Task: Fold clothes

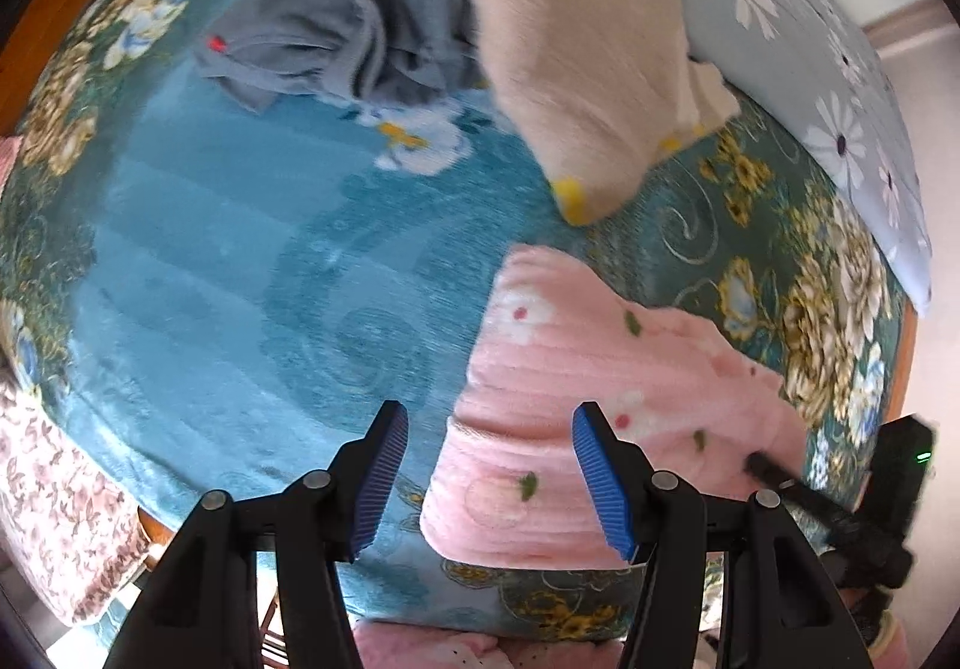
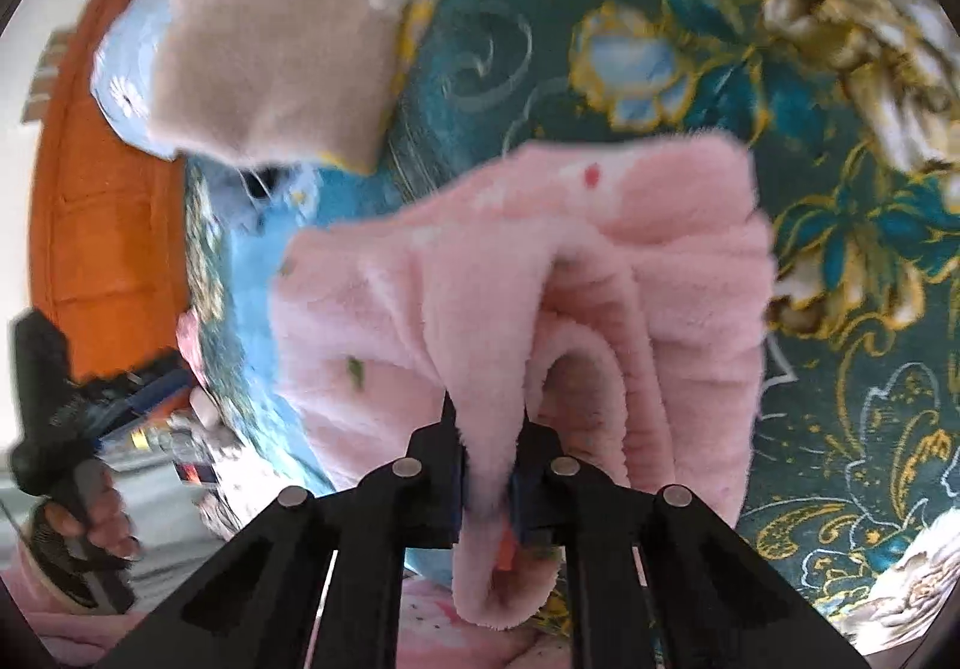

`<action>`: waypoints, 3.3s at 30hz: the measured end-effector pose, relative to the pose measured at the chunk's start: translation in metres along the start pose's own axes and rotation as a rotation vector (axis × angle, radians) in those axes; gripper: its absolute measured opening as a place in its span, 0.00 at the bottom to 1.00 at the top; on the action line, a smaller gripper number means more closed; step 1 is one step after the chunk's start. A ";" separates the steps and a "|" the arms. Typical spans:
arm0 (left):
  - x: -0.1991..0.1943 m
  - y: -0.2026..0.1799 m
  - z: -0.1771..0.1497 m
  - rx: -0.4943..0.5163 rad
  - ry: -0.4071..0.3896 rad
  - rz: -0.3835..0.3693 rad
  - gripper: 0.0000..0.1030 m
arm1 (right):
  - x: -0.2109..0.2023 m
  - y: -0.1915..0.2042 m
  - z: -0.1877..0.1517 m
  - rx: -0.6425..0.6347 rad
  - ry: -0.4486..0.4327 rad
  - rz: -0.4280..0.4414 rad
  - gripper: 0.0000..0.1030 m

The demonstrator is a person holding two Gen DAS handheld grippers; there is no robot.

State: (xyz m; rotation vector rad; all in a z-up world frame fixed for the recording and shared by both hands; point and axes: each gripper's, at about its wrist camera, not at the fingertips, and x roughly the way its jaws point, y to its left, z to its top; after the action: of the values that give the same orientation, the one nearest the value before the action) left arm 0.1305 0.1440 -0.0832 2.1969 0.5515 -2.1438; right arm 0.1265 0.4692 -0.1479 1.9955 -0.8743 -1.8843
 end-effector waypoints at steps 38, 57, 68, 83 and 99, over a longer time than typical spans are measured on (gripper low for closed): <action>0.063 -0.042 -0.008 0.218 0.199 0.093 0.59 | 0.018 -0.103 -0.014 0.369 -0.014 0.192 0.67; 0.047 -0.081 -0.016 0.317 0.176 0.127 0.60 | 0.035 -0.078 -0.014 0.317 0.006 0.311 0.30; 0.041 -0.080 -0.017 0.312 0.151 0.100 0.59 | -0.025 -0.074 -0.018 0.279 -0.139 0.300 0.24; 0.054 -0.104 -0.002 0.369 0.122 0.069 0.59 | -0.040 -0.095 -0.010 0.276 -0.089 0.040 0.32; 0.118 -0.108 0.025 0.385 0.184 0.107 0.60 | 0.012 -0.059 0.048 0.155 -0.025 -0.128 0.26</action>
State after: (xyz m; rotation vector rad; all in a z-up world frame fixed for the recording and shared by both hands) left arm 0.0770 0.2659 -0.1752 2.5636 0.0164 -2.1535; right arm 0.0938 0.5182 -0.1974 2.1705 -0.9472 -1.9677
